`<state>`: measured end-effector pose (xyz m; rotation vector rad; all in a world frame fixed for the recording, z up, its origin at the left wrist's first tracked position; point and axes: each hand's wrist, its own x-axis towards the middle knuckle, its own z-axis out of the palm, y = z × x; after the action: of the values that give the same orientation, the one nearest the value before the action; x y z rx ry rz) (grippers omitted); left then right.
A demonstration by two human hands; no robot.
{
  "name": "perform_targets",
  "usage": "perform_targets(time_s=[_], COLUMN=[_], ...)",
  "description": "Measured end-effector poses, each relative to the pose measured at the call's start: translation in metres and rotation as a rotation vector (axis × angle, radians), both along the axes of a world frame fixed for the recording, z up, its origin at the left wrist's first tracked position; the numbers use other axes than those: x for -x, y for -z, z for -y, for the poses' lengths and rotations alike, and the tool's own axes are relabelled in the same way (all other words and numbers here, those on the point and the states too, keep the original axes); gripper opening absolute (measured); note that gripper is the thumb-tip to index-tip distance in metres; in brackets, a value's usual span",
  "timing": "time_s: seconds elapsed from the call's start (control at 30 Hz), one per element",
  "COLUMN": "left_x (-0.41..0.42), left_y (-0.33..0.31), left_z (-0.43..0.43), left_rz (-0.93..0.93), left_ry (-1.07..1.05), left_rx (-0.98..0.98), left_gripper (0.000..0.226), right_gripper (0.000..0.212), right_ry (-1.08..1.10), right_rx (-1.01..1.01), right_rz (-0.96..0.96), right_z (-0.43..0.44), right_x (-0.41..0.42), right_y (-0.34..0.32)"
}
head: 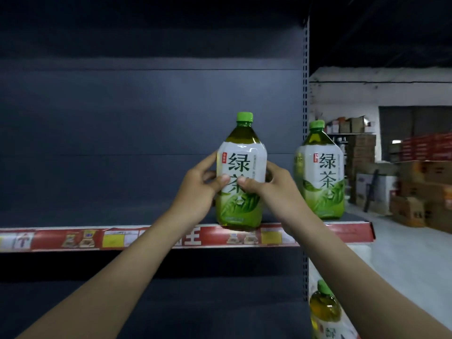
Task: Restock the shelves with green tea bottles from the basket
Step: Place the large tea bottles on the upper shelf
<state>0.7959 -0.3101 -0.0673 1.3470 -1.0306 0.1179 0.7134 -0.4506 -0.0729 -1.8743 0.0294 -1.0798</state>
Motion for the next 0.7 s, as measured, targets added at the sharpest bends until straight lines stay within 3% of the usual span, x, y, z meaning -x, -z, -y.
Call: perform_targets(time_s=[0.23, 0.37, 0.43, 0.53, 0.6, 0.7], left_x=[-0.015, -0.018, -0.022, -0.025, -0.025, -0.021], left_y=[0.003, 0.007, 0.013, 0.021, 0.023, 0.022], left_z=[0.03, 0.037, 0.037, 0.037, 0.039, 0.044], left_rz=[-0.078, -0.091, -0.053, 0.008, 0.001, -0.004], left_ry=[0.0, 0.011, 0.005, -0.024, -0.024, -0.029], left_rx=[0.014, -0.029, -0.088, -0.188, -0.196, -0.202], left_gripper=[0.052, 0.057, 0.07, 0.088, 0.09, 0.087], right_gripper=[0.035, 0.039, 0.043, 0.064, 0.093, 0.123], right_ry=[0.065, 0.353, 0.485, 0.696, 0.741, 0.434], right_rx=[0.069, 0.365, 0.432, 0.329, 0.217, 0.012], right_rz=[-0.099, -0.204, -0.074, 0.178, 0.054, -0.178], right_z=[0.022, 0.012, 0.01, 0.028, 0.058, 0.093], right_x=[-0.014, 0.012, 0.041, 0.082, 0.092, 0.088], right_y=[-0.006, -0.005, 0.002, 0.003, 0.001, 0.004])
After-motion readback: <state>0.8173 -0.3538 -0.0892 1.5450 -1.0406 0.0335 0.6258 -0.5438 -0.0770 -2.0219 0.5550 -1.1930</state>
